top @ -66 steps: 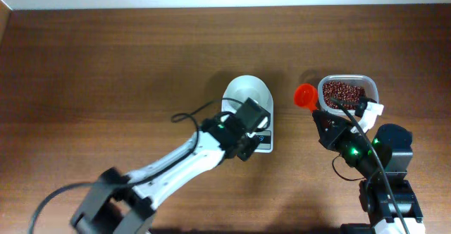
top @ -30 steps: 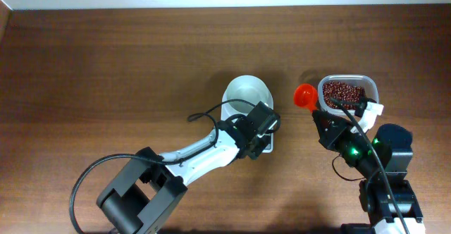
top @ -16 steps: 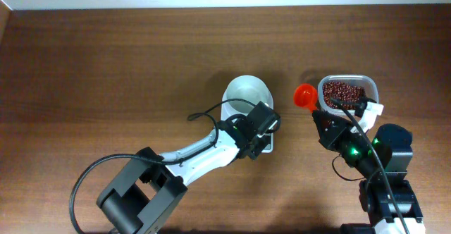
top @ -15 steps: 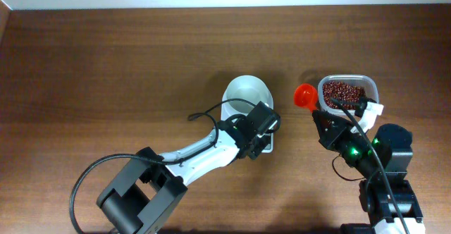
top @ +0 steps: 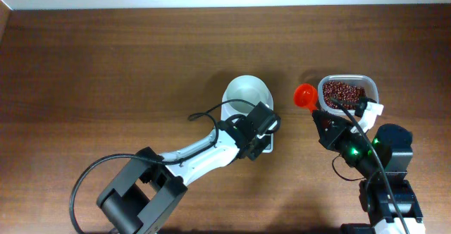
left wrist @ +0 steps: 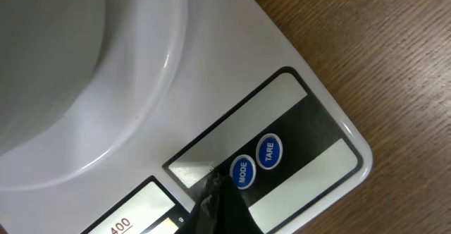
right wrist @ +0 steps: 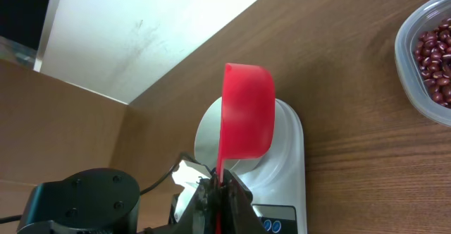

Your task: Scoop and weigh 50g on scale

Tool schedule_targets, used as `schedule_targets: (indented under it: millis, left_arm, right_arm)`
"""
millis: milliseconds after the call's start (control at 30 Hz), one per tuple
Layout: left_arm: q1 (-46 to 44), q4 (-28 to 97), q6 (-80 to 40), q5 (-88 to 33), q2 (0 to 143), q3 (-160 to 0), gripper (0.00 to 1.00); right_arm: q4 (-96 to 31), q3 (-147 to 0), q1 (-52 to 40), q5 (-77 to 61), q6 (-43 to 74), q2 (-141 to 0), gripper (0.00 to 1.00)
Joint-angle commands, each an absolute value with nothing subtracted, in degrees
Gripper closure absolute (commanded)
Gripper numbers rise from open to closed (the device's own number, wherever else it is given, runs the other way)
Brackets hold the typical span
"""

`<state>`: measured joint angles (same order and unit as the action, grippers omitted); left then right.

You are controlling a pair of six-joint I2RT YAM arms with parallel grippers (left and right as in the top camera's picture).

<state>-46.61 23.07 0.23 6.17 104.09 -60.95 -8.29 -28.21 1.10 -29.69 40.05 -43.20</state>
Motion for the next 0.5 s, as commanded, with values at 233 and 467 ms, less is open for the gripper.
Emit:
schedule_targets:
  millis: [233, 467]
  left_arm:
    - [-46.7, 22.7, 1.6, 5.4, 105.0, -60.8, 1.00]
    - [-46.7, 22.9, 1.6, 5.9, 105.4, -60.8, 1.00]
  right_arm:
    - [-7.9, -29.2, 1.6, -30.2, 39.4, -43.2, 0.96]
    - [-7.9, -29.2, 1.6, -30.2, 39.4, -43.2, 0.96]
